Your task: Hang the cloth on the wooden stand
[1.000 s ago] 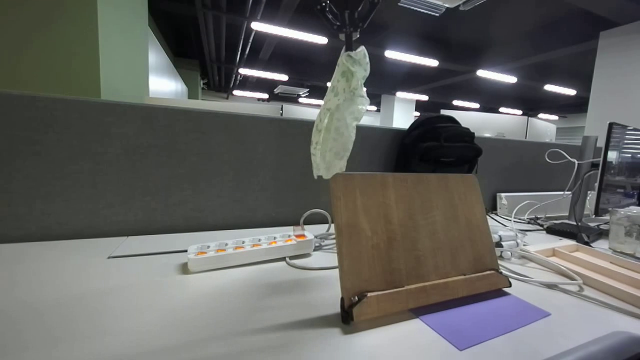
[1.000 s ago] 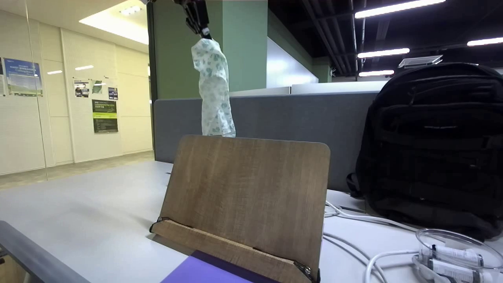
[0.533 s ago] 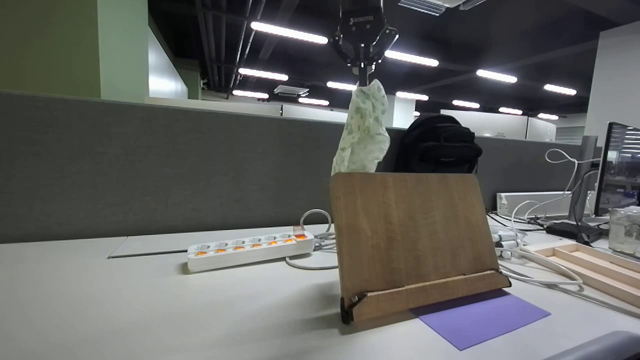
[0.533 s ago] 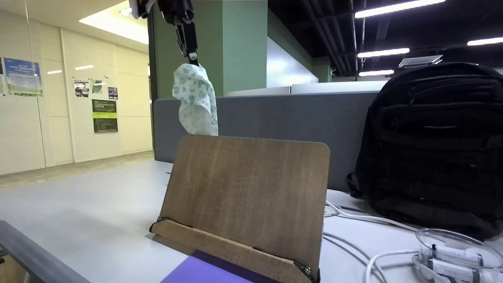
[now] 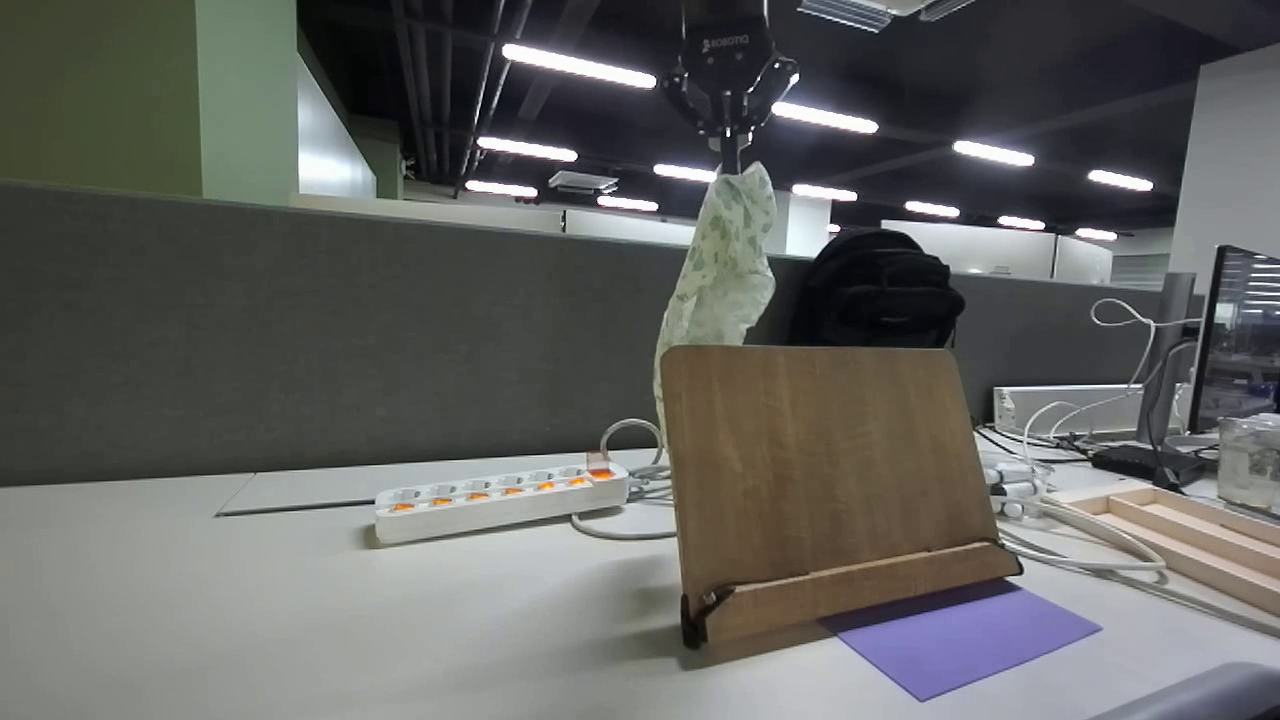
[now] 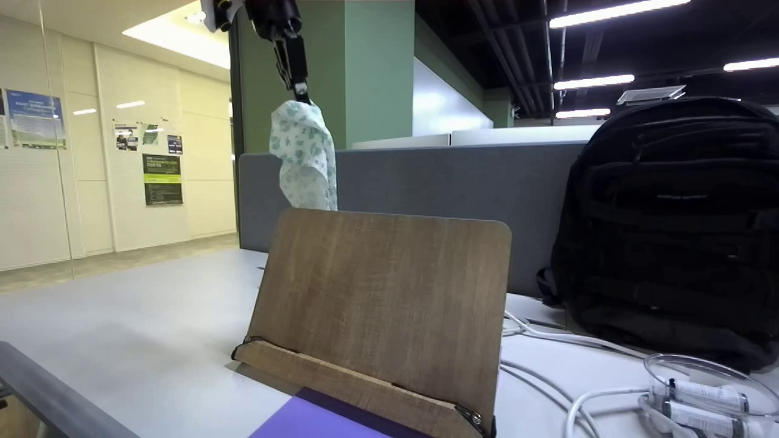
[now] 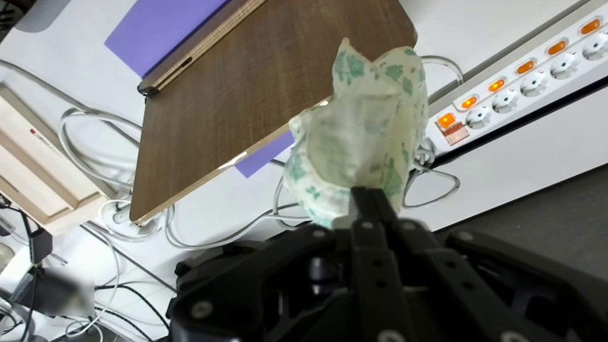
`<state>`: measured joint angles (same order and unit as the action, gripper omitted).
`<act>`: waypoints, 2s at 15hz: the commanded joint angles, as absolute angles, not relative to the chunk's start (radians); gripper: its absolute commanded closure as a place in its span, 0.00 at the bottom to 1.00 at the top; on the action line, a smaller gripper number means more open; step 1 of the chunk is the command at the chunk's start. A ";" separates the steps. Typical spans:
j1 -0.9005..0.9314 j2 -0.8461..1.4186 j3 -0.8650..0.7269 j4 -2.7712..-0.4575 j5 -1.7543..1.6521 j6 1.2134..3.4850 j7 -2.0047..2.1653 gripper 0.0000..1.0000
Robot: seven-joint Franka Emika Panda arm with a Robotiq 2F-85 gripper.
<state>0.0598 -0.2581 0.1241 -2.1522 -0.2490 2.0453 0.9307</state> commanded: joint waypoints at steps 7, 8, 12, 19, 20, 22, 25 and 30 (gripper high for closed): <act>-0.046 -0.419 0.131 -2.282 -0.423 2.064 0.956 1.00; -0.053 -0.429 0.132 -2.301 -0.421 2.064 0.957 1.00; -0.059 -0.458 0.136 -2.394 -0.402 2.059 0.956 1.00; -0.057 -0.480 0.133 -2.507 -0.364 2.044 0.944 1.00; -0.057 -0.481 0.133 -2.518 -0.359 2.044 0.943 1.00; -0.059 -0.483 0.133 -2.541 -0.355 2.042 0.939 1.00; -0.058 -0.479 0.130 -2.566 -0.349 2.030 0.925 0.72; -0.051 -0.477 0.131 -2.565 -0.327 2.033 0.907 0.39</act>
<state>-0.0513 -0.4532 0.1273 -2.5636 -0.3487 2.0432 0.9254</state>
